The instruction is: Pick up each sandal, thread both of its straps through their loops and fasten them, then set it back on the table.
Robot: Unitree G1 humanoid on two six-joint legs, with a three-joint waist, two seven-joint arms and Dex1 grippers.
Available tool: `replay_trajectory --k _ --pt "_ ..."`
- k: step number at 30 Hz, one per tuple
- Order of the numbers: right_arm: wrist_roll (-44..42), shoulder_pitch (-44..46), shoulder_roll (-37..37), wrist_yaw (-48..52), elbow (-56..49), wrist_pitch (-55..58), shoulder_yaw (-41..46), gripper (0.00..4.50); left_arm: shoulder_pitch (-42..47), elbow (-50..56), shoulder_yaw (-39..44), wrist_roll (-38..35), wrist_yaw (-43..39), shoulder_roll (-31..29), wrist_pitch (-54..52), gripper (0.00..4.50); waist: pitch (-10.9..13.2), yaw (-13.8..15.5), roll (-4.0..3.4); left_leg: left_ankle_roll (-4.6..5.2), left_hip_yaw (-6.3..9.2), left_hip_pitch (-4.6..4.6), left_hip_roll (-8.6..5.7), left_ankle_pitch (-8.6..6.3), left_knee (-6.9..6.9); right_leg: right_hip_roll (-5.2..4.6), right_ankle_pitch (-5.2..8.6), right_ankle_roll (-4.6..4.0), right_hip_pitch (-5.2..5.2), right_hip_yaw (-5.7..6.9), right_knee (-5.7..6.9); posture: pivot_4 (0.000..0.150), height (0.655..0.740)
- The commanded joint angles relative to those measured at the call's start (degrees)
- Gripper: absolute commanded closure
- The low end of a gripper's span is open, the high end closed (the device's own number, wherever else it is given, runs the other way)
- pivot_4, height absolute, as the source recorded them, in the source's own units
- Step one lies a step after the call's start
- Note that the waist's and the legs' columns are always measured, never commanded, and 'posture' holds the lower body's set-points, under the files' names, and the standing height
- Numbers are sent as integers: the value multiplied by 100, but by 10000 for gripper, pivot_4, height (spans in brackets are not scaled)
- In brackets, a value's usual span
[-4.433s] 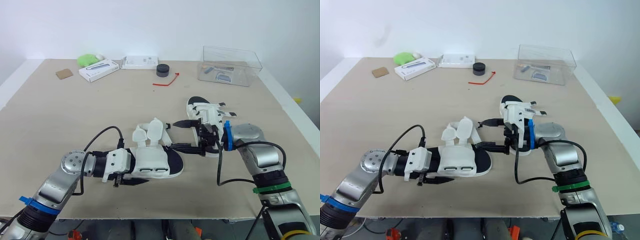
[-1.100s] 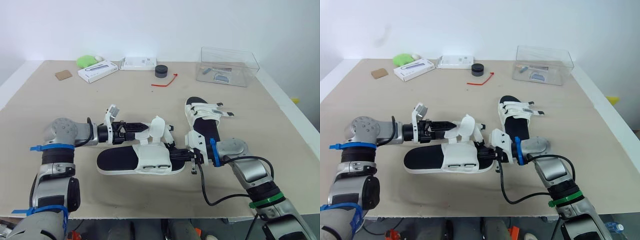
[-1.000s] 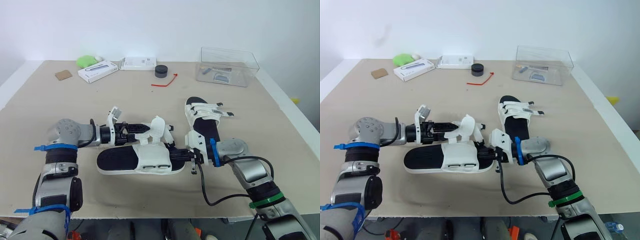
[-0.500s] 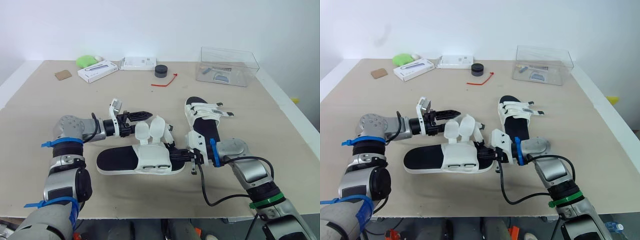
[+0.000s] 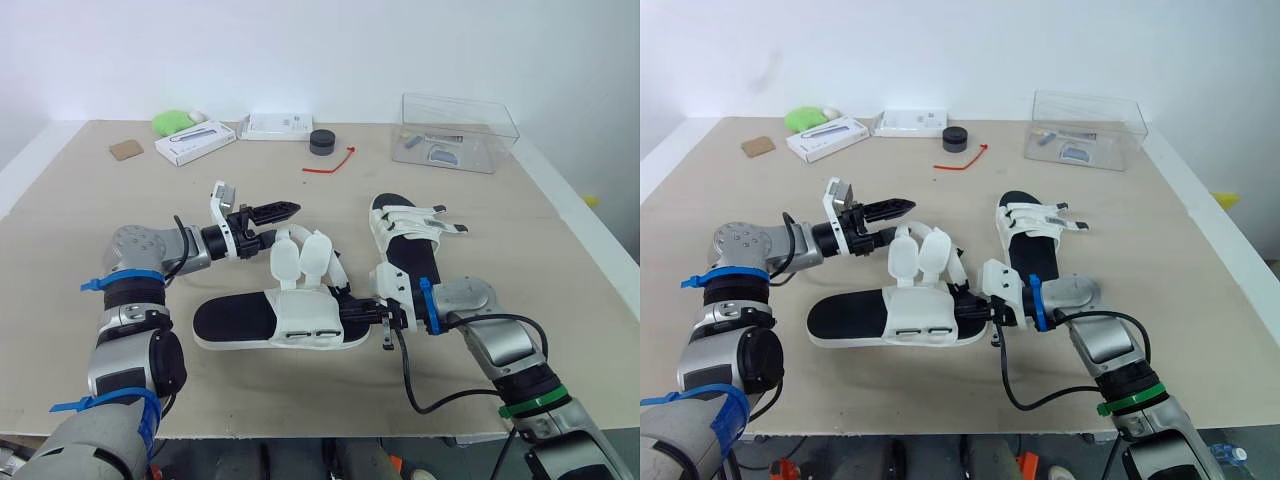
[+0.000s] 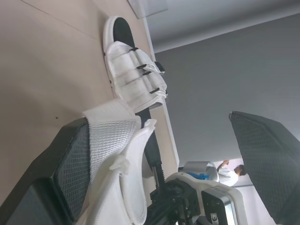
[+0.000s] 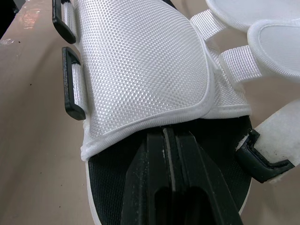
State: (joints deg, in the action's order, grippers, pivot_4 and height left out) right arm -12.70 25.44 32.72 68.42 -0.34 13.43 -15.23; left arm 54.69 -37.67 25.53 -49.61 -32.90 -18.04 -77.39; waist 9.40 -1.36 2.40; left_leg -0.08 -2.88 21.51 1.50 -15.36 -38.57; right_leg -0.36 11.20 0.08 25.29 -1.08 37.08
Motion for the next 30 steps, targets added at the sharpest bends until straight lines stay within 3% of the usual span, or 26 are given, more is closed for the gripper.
replay_trajectory --k 1,2,3,7,9,20,26,30 --pt "14 4 41 57 -178 -76 -25 45000 202 -10 45 -49 -144 26 158 7994 0 0 0 0 0 0 0 0 0 0 0 0 0 0 0 1500 7400" --pt "13 -2 50 65 -184 -79 -22 45000 222 -19 55 -49 -162 31 200 9175 0 0 0 0 0 0 0 0 0 0 0 0 0 0 0 1500 7400" --pt "13 -10 58 68 -191 -79 -19 45000 245 -21 65 -47 -181 35 271 16159 0 0 0 0 0 0 0 0 0 0 0 0 0 0 0 1500 7400" --pt "22 -22 72 77 -202 -86 -28 45000 282 -43 37 -26 -268 14 416 32275 1 1 1 0 0 0 0 0 0 0 0 0 0 0 0 1500 7400" --pt "31 -32 80 83 -199 -105 -34 45000 293 -62 44 -39 -297 13 436 43263 1 1 1 0 0 0 0 0 0 -1 0 0 0 0 0 1500 7400" --pt "43 -37 63 93 -191 -133 -62 45000 198 224 -144 66 -495 9 738 44296 1 1 1 -1 0 1 -1 -1 0 -1 1 1 0 0 -1 1500 7400" --pt "53 -35 63 113 -188 -125 -73 45000 -173 1376 -922 551 -1022 -24 1755 44296 1 0 2 -3 -2 0 1 -2 1 0 -2 -4 0 -3 -2 1500 7400" --pt "56 -19 84 134 -165 -132 -62 45000 -937 2826 -2375 1701 -1910 -575 3330 44296 1 -8 1 -7 -4 -2 3 -4 5 3 -2 -10 1 -14 -2 1500 7400"
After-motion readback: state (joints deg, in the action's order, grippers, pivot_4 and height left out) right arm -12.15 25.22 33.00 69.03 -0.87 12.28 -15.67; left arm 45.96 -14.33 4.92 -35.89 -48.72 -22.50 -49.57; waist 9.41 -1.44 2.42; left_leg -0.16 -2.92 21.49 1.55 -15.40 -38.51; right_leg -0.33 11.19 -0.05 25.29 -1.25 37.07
